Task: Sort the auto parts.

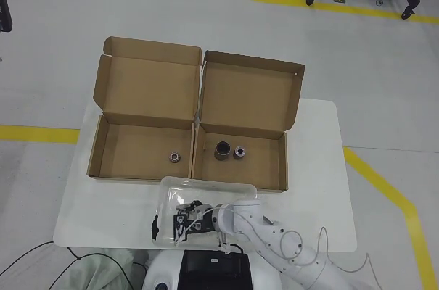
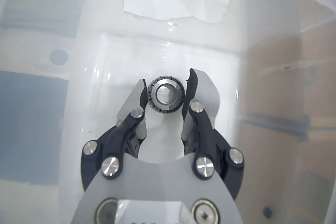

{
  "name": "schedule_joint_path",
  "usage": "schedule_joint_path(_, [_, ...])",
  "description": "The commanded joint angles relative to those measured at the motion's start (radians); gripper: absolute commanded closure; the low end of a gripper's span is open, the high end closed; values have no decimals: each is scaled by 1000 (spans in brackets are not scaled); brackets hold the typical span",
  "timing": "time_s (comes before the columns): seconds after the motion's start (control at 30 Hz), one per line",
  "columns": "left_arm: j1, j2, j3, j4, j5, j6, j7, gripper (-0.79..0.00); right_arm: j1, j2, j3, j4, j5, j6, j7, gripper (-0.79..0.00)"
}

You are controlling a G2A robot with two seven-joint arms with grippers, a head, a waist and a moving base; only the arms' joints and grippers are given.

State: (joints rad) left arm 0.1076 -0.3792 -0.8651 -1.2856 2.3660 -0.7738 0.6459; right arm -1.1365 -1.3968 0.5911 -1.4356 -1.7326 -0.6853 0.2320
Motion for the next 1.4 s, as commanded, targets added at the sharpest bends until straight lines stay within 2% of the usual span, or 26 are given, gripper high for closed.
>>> schedule_joint_path(0.0, [0, 0, 0, 0, 0, 0, 0, -785, -2, 0, -2, -3, -11, 12, -11, -83])
schedule_joint_path(0.03, [0, 0, 0, 0, 0, 0, 0, -785, -3, 1, -3, -6, -17, 17, -14, -12])
schedule_joint_path(0.07, [0, 0, 0, 0, 0, 0, 0, -785, -4, 2, -3, -10, -21, 21, -17, 0])
schedule_joint_path(0.43, [0, 0, 0, 0, 0, 0, 0, -785, -45, 24, 42, -71, -6, 18, -77, 0])
schedule_joint_path(0.6, [0, 0, 0, 0, 0, 0, 0, -785, -74, 35, 106, -66, 115, 19, -84, 0])
schedule_joint_path(0.9, [0, 0, 0, 0, 0, 0, 0, -785, -87, 49, 183, -76, 301, -64, -174, 0])
schedule_joint_path(1.03, [0, 0, 0, 0, 0, 0, 0, -785, -86, 56, 205, -109, 348, -109, -212, 0])
schedule_joint_path(1.37, [0, 0, 0, 0, 0, 0, 0, -785, -68, 62, 240, -244, 452, -118, -208, 0])
